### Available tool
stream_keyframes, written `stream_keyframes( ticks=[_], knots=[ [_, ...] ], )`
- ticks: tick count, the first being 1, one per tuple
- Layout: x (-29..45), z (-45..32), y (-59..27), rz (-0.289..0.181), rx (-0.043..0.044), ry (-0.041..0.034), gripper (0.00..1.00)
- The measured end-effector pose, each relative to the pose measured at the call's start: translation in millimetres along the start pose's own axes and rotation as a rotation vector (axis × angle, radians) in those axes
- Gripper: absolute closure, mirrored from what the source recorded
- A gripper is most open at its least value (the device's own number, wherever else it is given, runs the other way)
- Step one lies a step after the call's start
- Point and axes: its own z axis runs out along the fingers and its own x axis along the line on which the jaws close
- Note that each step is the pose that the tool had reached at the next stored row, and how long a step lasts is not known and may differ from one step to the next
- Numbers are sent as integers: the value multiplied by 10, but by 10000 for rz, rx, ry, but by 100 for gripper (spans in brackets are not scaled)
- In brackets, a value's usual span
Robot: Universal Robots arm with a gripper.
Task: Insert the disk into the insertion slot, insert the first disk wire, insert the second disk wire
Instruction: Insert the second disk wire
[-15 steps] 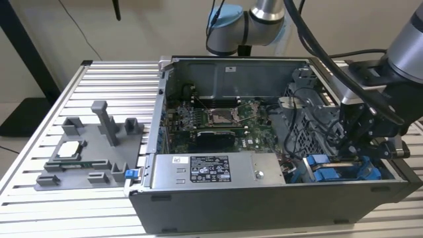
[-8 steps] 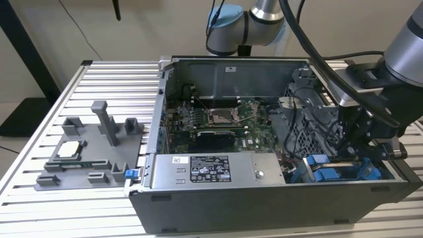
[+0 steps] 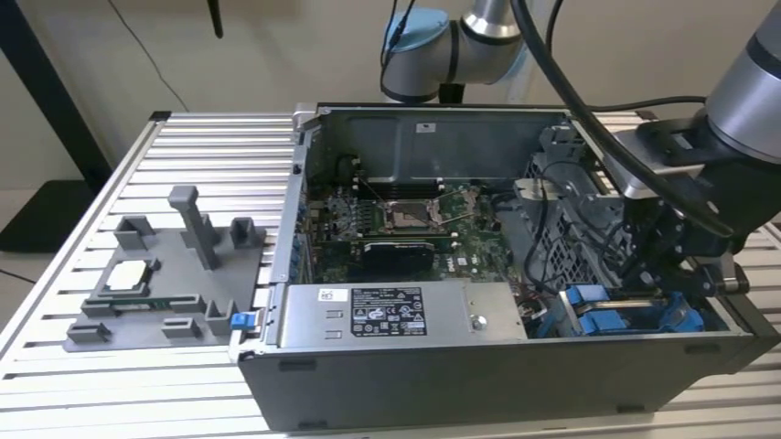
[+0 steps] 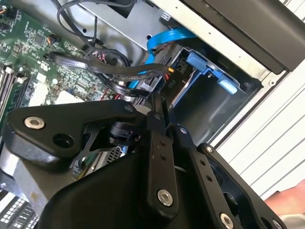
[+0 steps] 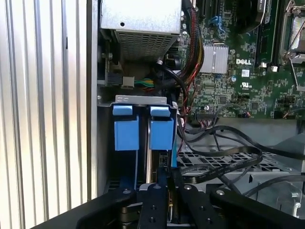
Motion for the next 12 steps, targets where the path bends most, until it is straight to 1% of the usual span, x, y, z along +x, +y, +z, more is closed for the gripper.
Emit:
stream_keyframes(
  ticks=[5, 8, 10, 12],
  knots=[
    [-2, 15, 1, 8, 1, 3, 100],
    [2, 47, 3, 25, 3, 7, 100],
    [5, 75, 5, 35, 4, 27, 100],
    [6, 82, 5, 38, 4, 26, 100]
  ],
)
